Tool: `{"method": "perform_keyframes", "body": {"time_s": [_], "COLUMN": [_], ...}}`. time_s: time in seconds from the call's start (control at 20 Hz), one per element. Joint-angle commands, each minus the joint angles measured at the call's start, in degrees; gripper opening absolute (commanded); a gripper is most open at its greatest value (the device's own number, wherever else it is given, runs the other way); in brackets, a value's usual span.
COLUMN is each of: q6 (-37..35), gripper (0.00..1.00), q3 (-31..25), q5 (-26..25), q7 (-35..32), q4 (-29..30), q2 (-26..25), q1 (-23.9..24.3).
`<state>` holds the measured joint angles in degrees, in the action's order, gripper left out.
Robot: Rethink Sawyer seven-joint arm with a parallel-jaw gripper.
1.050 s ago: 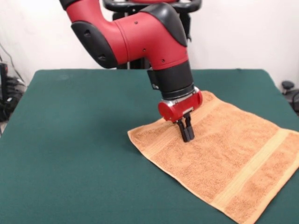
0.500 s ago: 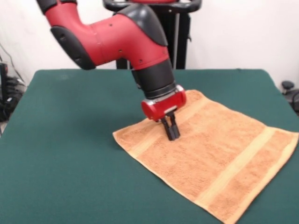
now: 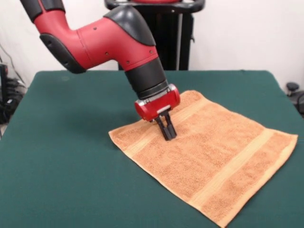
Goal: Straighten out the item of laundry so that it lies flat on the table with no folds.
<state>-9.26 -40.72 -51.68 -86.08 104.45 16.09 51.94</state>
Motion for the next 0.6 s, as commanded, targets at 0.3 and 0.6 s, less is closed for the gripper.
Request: {"method": "perform_keyframes", "body": {"time_s": [0.3,0.6], "q6": [-12.18,-12.63], "gripper": [0.0,0.0], "q3": [0.85,-1.65], "q5": [-7.37,-5.86], "q7": [16.85,15.05], "q4": [2.79,8.2], "q2": [-5.73,-1.06], "q1": [1.28,2.58]}}
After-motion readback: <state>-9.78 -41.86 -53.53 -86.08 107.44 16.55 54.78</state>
